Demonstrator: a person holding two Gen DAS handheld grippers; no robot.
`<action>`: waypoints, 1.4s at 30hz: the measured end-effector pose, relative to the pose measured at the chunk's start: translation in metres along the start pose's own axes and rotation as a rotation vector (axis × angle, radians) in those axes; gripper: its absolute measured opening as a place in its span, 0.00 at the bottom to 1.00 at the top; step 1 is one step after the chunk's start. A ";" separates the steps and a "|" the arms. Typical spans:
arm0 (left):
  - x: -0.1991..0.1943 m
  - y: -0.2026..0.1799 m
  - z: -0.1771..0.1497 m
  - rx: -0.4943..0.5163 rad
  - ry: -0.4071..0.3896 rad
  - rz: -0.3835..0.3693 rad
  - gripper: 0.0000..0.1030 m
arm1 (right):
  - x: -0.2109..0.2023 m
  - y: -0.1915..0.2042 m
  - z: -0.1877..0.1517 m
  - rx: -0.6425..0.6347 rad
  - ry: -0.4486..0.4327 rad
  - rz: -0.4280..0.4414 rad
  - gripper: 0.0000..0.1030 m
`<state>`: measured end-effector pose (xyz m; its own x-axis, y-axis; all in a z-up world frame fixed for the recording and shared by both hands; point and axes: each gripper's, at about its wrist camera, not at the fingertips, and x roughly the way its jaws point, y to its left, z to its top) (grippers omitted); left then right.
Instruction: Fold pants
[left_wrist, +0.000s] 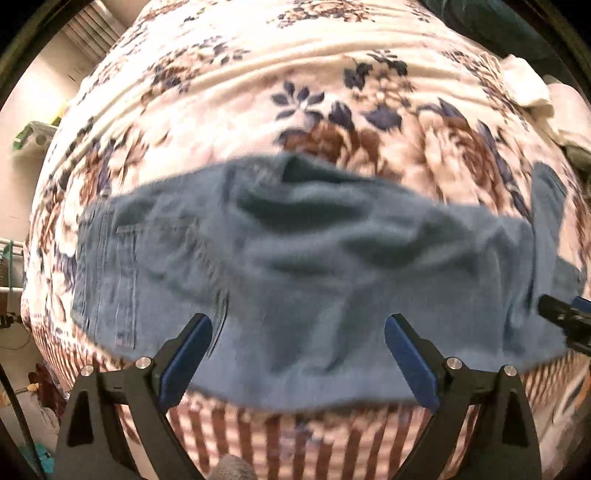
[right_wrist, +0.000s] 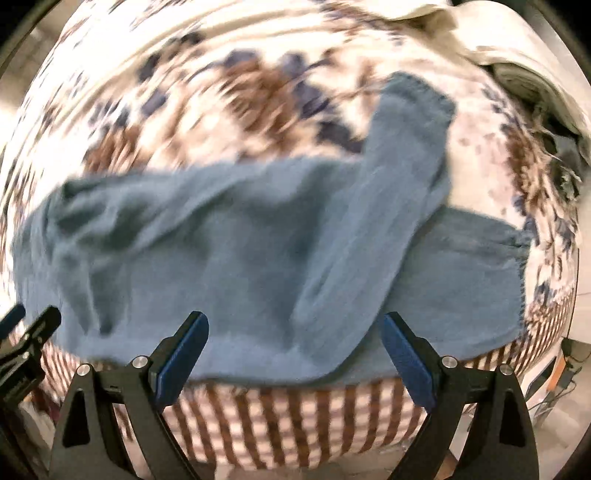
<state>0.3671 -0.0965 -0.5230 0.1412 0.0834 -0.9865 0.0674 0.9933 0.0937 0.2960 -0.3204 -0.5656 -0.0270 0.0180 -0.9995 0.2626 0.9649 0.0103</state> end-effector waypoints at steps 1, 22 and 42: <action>0.005 0.000 0.007 -0.008 -0.010 -0.002 0.93 | -0.001 -0.011 0.007 0.021 -0.018 -0.009 0.93; 0.019 -0.077 0.022 0.061 -0.051 0.001 0.93 | -0.007 -0.186 0.106 0.451 -0.274 0.132 0.05; 0.018 -0.116 -0.019 0.134 -0.039 -0.009 0.93 | 0.062 -0.325 -0.073 0.949 -0.134 0.231 0.42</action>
<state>0.3432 -0.2090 -0.5543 0.1784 0.0687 -0.9816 0.1996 0.9743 0.1045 0.1382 -0.6141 -0.6288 0.2163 0.0929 -0.9719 0.9146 0.3292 0.2350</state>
